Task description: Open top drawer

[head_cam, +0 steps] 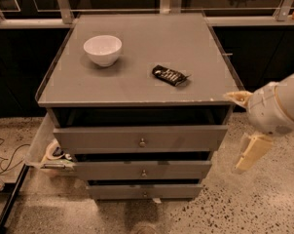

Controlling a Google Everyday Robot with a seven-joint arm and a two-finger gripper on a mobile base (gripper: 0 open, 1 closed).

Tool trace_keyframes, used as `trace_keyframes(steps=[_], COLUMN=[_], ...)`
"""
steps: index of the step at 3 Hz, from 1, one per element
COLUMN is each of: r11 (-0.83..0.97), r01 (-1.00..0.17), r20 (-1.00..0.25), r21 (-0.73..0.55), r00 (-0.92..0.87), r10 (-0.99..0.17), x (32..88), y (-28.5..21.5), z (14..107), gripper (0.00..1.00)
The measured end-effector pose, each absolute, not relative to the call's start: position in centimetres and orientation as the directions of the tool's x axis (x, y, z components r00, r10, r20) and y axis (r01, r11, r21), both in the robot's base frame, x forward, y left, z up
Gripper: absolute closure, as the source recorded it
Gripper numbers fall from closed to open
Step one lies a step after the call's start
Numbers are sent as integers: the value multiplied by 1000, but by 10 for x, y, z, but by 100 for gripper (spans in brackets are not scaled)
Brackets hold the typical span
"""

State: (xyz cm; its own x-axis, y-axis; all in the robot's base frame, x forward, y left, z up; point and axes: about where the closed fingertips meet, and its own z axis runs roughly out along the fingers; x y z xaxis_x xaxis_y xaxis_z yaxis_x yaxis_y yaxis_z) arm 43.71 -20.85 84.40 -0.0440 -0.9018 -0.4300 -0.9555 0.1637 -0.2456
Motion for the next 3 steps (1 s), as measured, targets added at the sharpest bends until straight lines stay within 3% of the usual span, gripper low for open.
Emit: trace_keyframes(steps=[1, 3], r11=[110, 130], r01=[-947, -951], r20=[-487, -509], r21=[-301, -280], r00=[53, 32], r10=[-872, -860], x=[447, 457], y=[-204, -199], z=[808, 786], gripper=[0, 0])
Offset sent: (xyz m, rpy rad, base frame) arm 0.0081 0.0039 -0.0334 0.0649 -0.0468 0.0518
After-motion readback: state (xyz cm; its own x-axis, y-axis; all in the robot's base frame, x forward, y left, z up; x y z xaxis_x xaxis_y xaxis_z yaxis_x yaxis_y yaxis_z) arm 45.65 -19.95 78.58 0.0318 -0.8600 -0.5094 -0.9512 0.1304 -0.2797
